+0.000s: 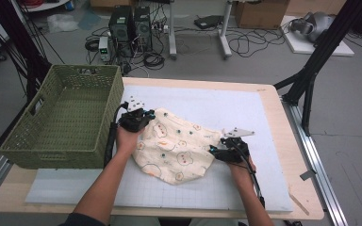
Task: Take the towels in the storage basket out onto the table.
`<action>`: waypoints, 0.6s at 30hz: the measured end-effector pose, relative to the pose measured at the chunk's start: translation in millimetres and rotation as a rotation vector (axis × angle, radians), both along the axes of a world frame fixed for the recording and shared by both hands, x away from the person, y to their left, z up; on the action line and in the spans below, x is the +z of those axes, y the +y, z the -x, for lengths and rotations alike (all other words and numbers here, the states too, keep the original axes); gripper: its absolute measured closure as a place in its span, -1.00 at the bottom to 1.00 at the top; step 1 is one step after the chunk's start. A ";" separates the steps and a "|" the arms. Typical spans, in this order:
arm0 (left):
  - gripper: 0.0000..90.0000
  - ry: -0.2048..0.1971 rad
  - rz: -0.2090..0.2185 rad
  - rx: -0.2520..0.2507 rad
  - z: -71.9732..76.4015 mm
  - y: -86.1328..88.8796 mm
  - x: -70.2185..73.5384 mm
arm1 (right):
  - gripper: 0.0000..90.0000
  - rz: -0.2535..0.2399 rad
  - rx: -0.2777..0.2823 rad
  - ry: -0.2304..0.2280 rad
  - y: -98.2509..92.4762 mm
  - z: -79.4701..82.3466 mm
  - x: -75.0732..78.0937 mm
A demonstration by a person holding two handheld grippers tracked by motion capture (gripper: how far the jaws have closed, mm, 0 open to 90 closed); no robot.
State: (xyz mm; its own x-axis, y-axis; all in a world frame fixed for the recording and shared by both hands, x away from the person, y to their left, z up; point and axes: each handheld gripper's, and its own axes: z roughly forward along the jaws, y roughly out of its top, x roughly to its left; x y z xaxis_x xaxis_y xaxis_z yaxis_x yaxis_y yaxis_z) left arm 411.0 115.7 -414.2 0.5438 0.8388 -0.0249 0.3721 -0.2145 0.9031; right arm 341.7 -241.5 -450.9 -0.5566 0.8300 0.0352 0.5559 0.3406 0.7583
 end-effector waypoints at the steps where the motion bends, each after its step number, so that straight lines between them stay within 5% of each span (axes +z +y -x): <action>1: 0.96 -0.005 0.005 0.001 -0.5 0.5 -0.5 | -0.04 0.020 -0.001 -0.007 3.4 -1.4 -0.4; 6: 0.96 -0.010 0.004 0.003 -1.8 0.0 -2.2 | 0.87 0.049 0.059 0.003 9.6 -13.7 4.7; 8: 0.96 -0.021 0.002 0.007 -1.4 -0.3 -1.4 | 0.91 0.123 0.051 -0.023 13.9 -21.3 7.6; 15: 0.89 -0.027 0.058 0.018 -0.8 0.3 1.3 | 0.90 0.127 -0.094 -0.060 -2.5 -57.0 12.9; 18: 0.40 -0.015 0.095 0.010 0.0 2.0 2.7 | 0.75 0.119 -0.146 -0.091 -6.4 -61.4 17.3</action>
